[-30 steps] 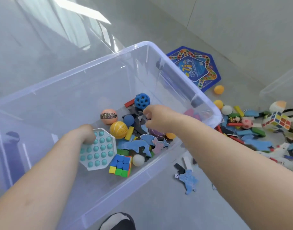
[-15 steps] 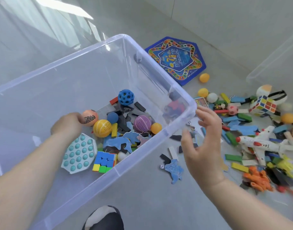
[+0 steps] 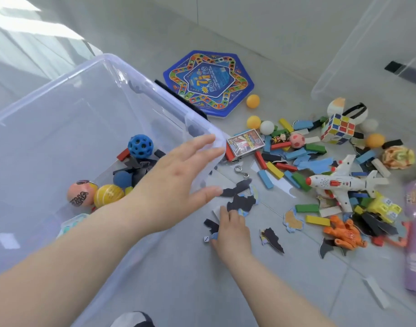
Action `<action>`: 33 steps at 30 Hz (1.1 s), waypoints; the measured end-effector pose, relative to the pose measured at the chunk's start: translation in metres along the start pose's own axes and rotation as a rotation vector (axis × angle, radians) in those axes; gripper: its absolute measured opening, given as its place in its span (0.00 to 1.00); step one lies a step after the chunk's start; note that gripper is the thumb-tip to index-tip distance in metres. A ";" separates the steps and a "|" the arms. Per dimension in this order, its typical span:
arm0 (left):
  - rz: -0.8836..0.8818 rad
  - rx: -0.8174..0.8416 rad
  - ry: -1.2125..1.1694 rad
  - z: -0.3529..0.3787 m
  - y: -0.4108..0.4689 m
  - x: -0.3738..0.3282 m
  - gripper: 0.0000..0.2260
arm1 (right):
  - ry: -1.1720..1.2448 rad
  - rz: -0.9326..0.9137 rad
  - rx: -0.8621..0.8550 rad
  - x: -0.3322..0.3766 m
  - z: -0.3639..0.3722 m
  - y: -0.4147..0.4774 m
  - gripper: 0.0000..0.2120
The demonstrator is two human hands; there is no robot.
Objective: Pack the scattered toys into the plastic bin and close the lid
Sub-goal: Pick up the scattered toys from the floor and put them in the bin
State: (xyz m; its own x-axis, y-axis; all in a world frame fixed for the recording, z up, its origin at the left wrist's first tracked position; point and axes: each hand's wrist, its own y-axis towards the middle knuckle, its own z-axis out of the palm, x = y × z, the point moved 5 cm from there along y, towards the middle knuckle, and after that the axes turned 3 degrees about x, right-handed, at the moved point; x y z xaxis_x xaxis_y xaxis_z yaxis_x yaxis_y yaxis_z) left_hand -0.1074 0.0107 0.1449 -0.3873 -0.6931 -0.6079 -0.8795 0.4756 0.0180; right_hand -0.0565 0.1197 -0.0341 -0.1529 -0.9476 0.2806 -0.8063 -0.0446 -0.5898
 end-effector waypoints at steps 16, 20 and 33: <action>-0.055 0.749 0.586 0.131 0.004 -0.041 0.16 | 0.133 -0.027 0.014 -0.058 -0.035 -0.004 0.09; -0.226 0.924 0.728 0.166 -0.007 -0.010 0.20 | 0.092 0.009 -0.078 -0.098 -0.041 -0.018 0.11; -0.355 0.897 0.549 0.183 0.004 0.045 0.08 | 0.106 -0.007 -0.063 -0.111 -0.022 -0.018 0.15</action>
State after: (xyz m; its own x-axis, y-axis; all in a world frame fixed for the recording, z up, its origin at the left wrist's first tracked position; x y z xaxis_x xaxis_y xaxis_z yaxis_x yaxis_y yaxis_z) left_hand -0.0781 0.0809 -0.0282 -0.4178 -0.9081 -0.0265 -0.5318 0.2681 -0.8033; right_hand -0.0380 0.2332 -0.0378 -0.2041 -0.9083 0.3650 -0.8414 -0.0278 -0.5396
